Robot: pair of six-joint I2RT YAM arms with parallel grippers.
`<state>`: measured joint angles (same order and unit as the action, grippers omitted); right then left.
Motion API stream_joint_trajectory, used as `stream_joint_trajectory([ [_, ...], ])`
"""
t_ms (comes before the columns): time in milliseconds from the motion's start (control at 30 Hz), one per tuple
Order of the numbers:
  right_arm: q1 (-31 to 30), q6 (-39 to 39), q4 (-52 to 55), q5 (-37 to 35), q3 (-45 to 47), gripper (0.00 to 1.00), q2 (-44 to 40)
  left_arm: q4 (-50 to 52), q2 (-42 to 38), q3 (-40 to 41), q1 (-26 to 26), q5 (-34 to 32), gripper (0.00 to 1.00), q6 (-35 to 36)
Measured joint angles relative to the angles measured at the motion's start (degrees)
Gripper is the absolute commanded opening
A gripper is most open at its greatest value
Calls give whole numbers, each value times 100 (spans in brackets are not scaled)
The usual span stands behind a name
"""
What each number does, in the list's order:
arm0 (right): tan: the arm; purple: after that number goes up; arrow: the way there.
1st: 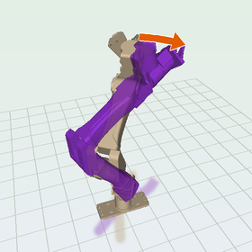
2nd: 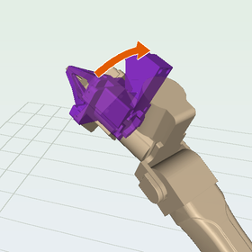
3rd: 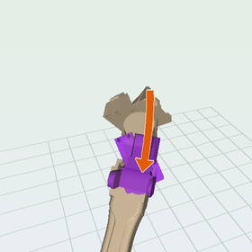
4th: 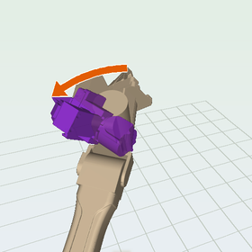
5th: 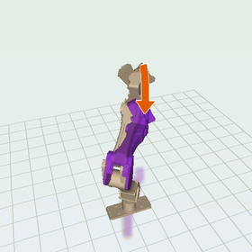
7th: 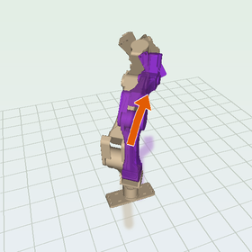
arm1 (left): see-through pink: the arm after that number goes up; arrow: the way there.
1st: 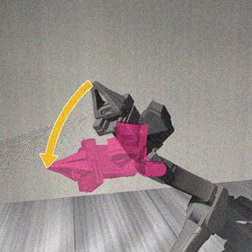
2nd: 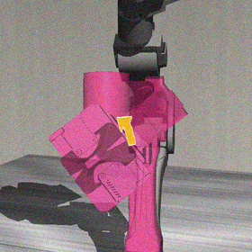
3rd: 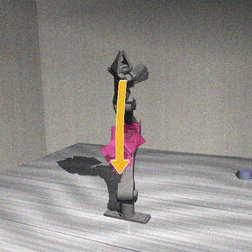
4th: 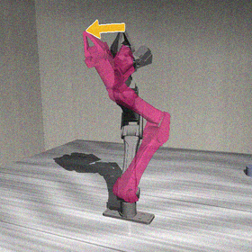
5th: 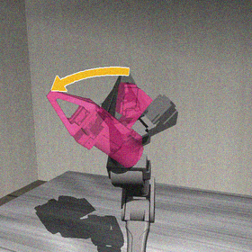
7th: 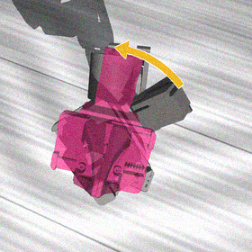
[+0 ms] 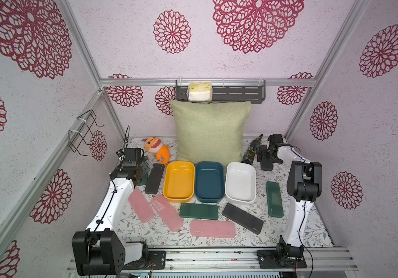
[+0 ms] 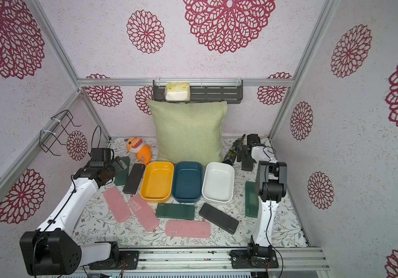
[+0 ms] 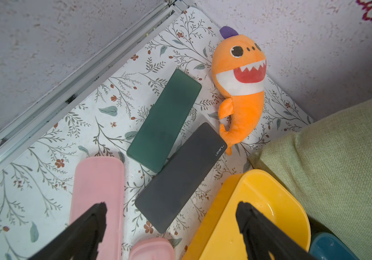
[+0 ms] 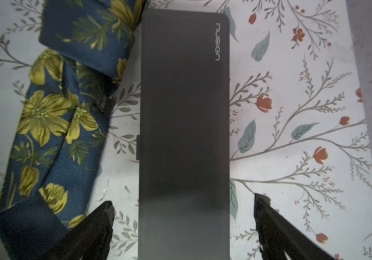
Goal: Place the pencil cases by color into the storage box
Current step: Pick up the pencil case from the center of the board.
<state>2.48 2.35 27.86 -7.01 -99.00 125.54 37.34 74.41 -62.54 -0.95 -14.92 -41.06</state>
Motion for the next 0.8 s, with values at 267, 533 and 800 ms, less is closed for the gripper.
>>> stream_joint_trajectory([
  [267,37,-2,166,-26,-435,99,339,28,-181,37,0,-114,97,55],
  [533,66,-33,238,-24,-466,94,564,70,-181,48,0,-155,97,52],
  [800,72,-35,188,20,-448,72,584,72,-181,48,0,-197,97,52],
])
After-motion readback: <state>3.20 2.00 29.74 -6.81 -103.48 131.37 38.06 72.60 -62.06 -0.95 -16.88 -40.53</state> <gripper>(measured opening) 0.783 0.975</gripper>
